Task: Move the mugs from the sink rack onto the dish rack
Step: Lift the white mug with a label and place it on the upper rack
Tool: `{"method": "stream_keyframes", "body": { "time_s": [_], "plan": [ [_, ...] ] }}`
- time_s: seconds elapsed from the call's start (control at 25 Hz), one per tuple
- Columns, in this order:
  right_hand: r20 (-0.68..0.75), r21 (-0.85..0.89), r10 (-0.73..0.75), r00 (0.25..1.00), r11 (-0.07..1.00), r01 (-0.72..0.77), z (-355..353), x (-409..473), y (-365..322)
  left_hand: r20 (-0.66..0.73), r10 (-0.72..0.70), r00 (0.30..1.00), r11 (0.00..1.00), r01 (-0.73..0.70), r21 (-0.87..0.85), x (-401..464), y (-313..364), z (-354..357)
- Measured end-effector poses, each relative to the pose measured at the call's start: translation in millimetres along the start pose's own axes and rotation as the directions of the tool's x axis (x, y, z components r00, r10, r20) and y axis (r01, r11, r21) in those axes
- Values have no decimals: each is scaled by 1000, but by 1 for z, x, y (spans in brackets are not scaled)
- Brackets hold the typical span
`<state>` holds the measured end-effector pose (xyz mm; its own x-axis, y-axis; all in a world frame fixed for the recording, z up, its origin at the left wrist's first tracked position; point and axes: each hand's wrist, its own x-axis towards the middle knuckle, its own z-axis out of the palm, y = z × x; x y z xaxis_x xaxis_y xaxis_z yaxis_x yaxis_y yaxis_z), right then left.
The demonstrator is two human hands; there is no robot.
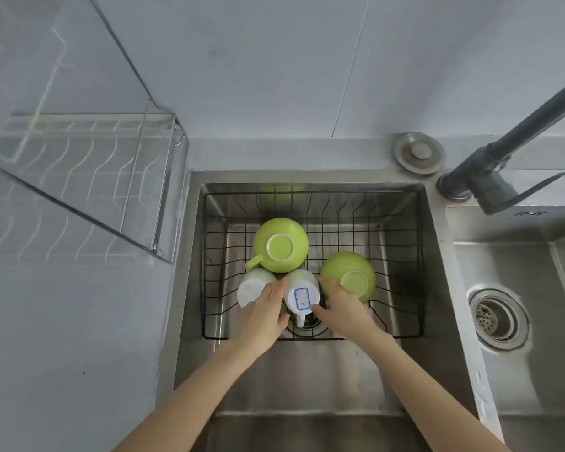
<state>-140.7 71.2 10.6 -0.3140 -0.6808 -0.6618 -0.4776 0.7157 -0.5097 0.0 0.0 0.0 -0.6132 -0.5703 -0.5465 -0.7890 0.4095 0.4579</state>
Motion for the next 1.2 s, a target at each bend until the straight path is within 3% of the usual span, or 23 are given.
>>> {"method": "stream_keyframes", "body": {
  "time_s": [0.4, 0.76, 1.0, 1.2],
  "plan": [
    [-81, 36, 18, 997, 999, -15, 16, 21, 3, -9, -13, 1000, 996, 14, 85, 23, 12, 17],
    [-83, 59, 12, 996, 998, -7, 10, 7, -3, -38, -30, 999, 998, 32, 57, 12, 16, 10],
    [-67, 92, -83, 994, 992, 89, -12, -33, -11, -101, 62, 993, 997, -57, 53, -17, 24, -16],
    [-139, 83, -211, 968, 971, 224, -34, -81, -18, -216, 200, 956, 978, -209, -18, -52, 32, -39]
  ]
}}
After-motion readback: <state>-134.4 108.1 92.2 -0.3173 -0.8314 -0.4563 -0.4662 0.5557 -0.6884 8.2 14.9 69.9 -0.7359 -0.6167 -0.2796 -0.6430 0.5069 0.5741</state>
